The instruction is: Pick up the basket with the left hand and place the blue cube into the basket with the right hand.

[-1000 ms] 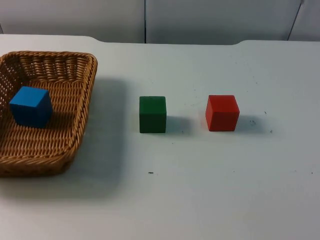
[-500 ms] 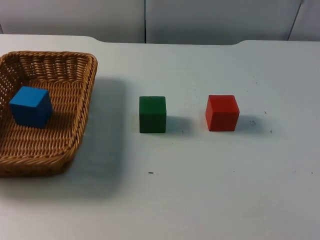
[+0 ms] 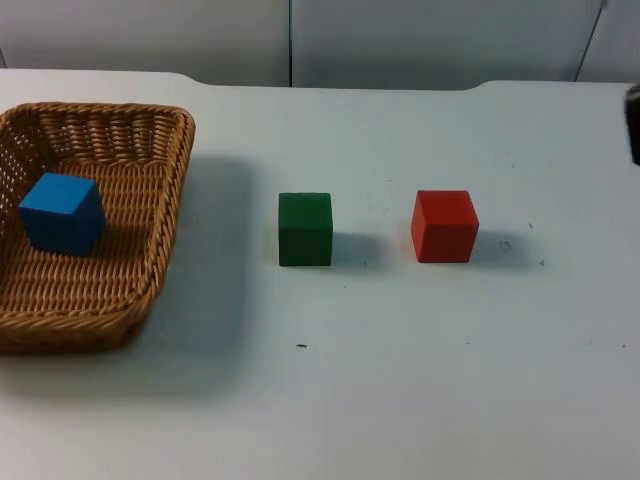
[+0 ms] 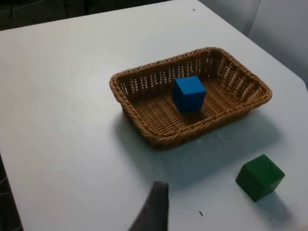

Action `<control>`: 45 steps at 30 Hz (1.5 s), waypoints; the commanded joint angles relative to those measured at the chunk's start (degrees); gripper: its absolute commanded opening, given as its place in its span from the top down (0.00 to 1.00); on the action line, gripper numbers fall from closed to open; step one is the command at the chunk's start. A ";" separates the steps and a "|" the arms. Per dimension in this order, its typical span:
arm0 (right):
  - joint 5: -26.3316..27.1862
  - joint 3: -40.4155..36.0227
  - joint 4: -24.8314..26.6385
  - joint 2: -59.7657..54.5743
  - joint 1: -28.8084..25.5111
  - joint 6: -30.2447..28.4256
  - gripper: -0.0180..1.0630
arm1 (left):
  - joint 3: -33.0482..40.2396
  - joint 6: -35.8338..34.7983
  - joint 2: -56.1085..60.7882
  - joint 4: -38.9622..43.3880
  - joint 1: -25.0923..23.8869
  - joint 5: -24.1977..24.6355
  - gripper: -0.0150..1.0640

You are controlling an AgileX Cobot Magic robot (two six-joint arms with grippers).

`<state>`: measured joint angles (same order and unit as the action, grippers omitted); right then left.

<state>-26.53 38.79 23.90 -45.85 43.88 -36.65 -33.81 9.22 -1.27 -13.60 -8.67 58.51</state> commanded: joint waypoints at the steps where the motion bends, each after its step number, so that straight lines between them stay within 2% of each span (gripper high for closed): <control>1: 0.00 -1.28 0.52 2.98 -0.13 0.70 0.25 | -0.25 -3.67 1.27 4.16 0.28 3.44 0.27; 2: -0.82 -1.45 0.52 4.01 -0.13 0.70 0.25 | -0.57 -3.56 1.27 4.94 -0.18 5.62 0.27; 9: -5.54 -1.45 -0.01 7.51 -0.13 2.28 0.25 | -0.57 -4.39 1.27 8.23 -0.29 6.87 0.27; 14: -9.89 -1.45 -0.12 9.72 -0.13 2.87 0.25 | 2.44 -6.26 1.27 12.52 0.25 7.87 0.27; 16: -12.59 -1.45 -2.82 11.74 -0.13 6.31 0.25 | 2.19 -6.91 1.27 12.30 0.39 7.31 0.27; 20: -14.15 -1.45 -7.83 14.80 -0.13 11.31 0.25 | 2.50 -7.15 1.27 12.16 0.66 7.42 0.27; 24: -16.61 -1.45 -15.36 20.26 -0.13 19.63 0.25 | 2.50 -7.15 1.27 12.16 4.11 7.42 0.27; 27: -19.05 -1.45 -16.76 23.43 -0.13 21.76 0.25 | 2.50 -7.15 1.27 12.27 5.66 7.18 0.27; 35: -26.64 -1.45 -18.15 29.72 -0.13 24.53 0.25 | 2.61 -7.04 1.27 9.45 5.77 3.83 0.27; 37: -30.32 -1.45 -20.57 31.85 -0.13 27.31 0.25 | 2.61 -7.04 1.27 7.73 5.77 1.42 0.27; 40: -34.07 -1.45 -21.04 34.77 -0.13 29.15 0.25 | 2.61 -7.04 1.27 7.61 5.77 -2.17 0.27; 45: -35.33 -1.45 -21.04 38.43 -0.13 31.64 0.25 | 2.61 -7.04 1.27 7.51 5.77 -3.60 0.27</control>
<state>-61.47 37.61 3.18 -8.97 43.88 -6.43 -31.34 2.58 -0.20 -5.28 -3.25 56.21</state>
